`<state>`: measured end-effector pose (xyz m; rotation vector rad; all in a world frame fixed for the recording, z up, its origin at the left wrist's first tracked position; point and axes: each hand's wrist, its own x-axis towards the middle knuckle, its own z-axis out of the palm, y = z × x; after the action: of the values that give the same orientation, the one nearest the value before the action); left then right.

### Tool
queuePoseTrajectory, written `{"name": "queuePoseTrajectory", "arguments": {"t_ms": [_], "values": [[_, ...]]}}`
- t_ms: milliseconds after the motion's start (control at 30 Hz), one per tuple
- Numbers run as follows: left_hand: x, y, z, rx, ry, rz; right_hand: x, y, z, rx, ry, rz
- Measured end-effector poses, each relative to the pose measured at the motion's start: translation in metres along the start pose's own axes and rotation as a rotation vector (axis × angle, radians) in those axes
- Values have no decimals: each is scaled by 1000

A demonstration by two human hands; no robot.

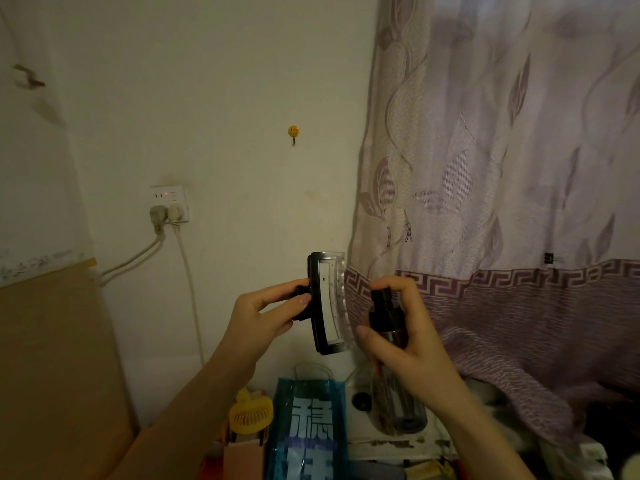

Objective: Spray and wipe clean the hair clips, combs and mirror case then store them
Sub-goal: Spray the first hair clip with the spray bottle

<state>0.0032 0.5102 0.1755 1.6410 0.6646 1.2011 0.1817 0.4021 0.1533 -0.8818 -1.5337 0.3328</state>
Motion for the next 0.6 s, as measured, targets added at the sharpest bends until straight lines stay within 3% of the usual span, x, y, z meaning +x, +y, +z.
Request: {"name": "queuePoseTrajectory", "arguments": {"t_ms": [600], "values": [[3, -3, -3, -47, 16, 33, -12, 5, 9, 62, 17, 64]]}}
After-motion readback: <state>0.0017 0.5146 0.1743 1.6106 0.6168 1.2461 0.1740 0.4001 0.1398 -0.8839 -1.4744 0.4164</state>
